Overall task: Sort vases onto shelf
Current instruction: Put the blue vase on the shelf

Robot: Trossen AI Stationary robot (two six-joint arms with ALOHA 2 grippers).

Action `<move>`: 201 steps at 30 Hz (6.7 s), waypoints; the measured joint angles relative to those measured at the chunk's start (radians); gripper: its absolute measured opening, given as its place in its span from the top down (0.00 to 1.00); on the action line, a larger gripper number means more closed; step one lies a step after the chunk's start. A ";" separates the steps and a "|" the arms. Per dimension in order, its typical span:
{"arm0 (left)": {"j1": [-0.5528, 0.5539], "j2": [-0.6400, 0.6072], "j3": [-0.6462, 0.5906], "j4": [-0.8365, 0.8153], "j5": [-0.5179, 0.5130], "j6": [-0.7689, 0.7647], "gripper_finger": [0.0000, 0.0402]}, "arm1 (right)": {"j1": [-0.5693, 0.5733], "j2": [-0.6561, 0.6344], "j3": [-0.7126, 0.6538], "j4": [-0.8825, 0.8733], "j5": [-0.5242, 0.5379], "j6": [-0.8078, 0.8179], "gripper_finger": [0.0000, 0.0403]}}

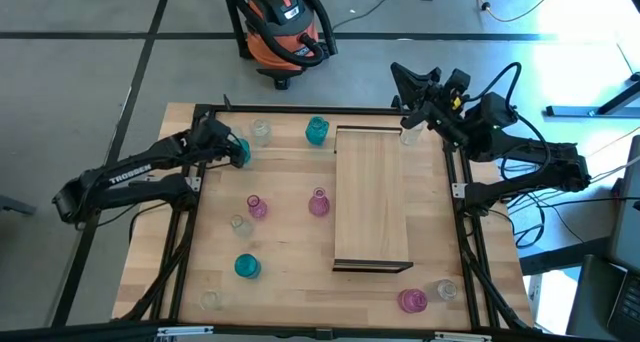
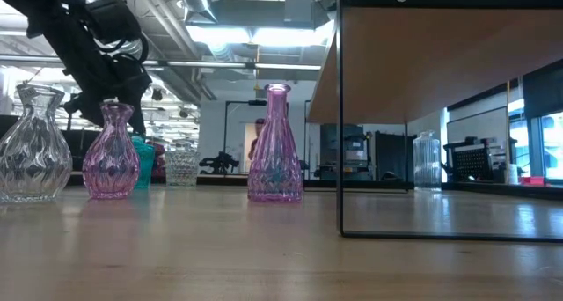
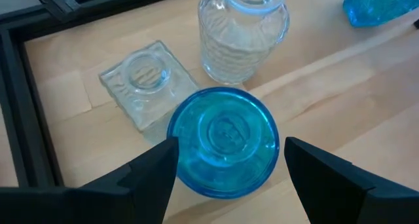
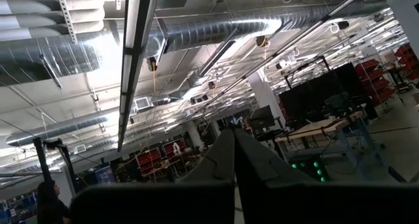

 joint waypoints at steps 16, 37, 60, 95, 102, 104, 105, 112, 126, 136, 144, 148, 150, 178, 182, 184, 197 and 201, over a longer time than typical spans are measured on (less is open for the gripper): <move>-0.057 0.105 0.002 0.045 -0.064 0.000 0.49 | 0.000 0.000 0.000 0.002 0.000 0.018 1.00; -0.058 0.107 0.001 0.100 -0.053 -0.061 0.62 | 0.000 0.001 0.000 0.001 -0.025 0.026 1.00; -0.057 0.148 0.000 0.166 -0.030 -0.113 0.61 | 0.000 0.001 0.000 -0.016 -0.025 0.026 1.00; -0.029 0.247 0.005 0.272 -0.011 -0.137 0.28 | 0.000 0.001 0.000 -0.015 -0.034 0.035 1.00; -0.030 0.248 0.004 0.267 -0.012 -0.138 0.39 | 0.000 0.001 0.000 -0.014 -0.033 0.037 1.00; -0.030 0.248 0.003 0.265 -0.014 -0.138 0.43 | 0.000 0.001 0.000 -0.014 -0.033 0.037 1.00; -0.030 0.248 0.003 0.264 -0.016 -0.138 0.45 | 0.000 0.001 0.000 -0.014 -0.033 0.037 1.00; -0.030 0.247 0.004 0.249 -0.016 -0.138 0.59 | 0.000 0.001 0.000 -0.015 -0.033 0.037 1.00; -0.039 0.226 0.030 0.201 -0.008 -0.143 0.67 | 0.000 0.001 0.000 -0.015 -0.034 0.036 1.00; -0.105 0.215 0.151 0.057 -0.014 -0.108 0.68 | 0.000 0.001 0.000 -0.017 -0.034 0.036 1.00; -0.175 0.212 0.254 0.113 0.113 -0.094 0.76 | 0.000 0.000 0.000 -0.028 -0.034 0.036 1.00; -0.194 0.213 0.288 0.097 0.088 -0.079 0.84 | 0.000 0.000 0.000 -0.033 -0.034 0.036 1.00; -0.194 0.212 0.300 0.076 0.079 -0.077 0.86 | 0.000 0.000 0.000 -0.037 -0.034 0.036 1.00; 0.067 0.324 0.304 -0.183 0.421 0.147 0.30 | 0.000 0.000 0.000 -0.045 -0.087 0.036 1.00; 0.015 0.395 0.304 -0.172 0.424 0.094 0.31 | 0.000 0.000 0.000 -0.045 -0.093 0.036 1.00; -0.006 0.427 0.304 -0.154 0.425 0.074 0.31 | 0.000 0.000 0.000 -0.045 -0.112 0.037 1.00; -0.079 0.456 0.304 -0.143 0.454 0.494 0.18 | 0.000 0.000 0.000 -0.053 -0.113 0.036 1.00; -0.113 0.456 0.304 -0.153 0.347 0.720 0.17 | 0.000 0.000 0.000 -0.053 -0.113 0.036 1.00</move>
